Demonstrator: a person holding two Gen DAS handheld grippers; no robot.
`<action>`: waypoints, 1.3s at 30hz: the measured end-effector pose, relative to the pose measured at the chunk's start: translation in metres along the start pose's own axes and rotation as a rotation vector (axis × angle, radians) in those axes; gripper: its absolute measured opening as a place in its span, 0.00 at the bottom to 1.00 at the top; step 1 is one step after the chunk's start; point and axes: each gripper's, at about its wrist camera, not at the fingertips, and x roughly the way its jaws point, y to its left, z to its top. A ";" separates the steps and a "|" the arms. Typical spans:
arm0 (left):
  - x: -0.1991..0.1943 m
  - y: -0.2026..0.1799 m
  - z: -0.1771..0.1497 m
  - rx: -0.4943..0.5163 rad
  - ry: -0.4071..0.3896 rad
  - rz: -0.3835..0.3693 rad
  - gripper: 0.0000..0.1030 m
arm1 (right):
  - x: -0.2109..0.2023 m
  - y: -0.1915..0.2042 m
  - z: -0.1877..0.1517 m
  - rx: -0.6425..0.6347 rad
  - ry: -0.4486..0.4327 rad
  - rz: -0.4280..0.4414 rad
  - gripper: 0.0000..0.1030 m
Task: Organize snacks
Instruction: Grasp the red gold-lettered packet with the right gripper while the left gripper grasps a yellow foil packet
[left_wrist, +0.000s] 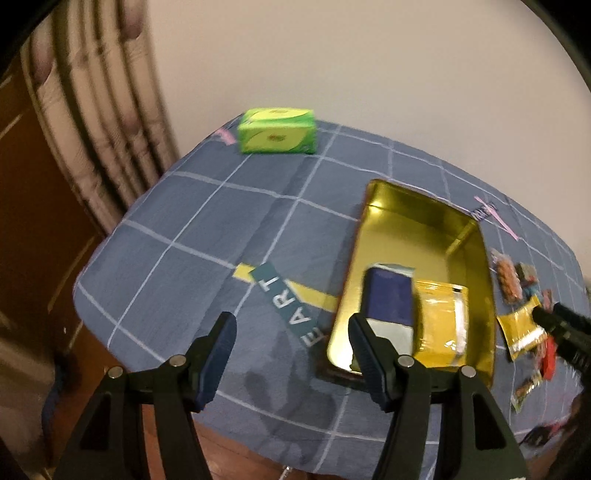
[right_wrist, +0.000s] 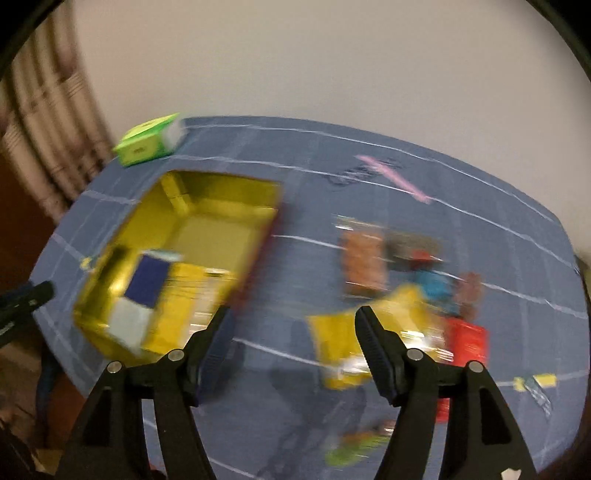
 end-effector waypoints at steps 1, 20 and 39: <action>-0.001 -0.004 0.000 0.015 -0.005 -0.004 0.62 | 0.000 -0.016 -0.001 0.025 0.005 -0.016 0.63; -0.021 -0.139 -0.038 0.348 -0.023 -0.167 0.63 | 0.039 -0.155 -0.053 0.236 0.131 -0.108 0.63; 0.028 -0.267 -0.040 0.689 0.117 -0.402 0.63 | 0.041 -0.188 -0.069 0.235 0.123 -0.061 0.43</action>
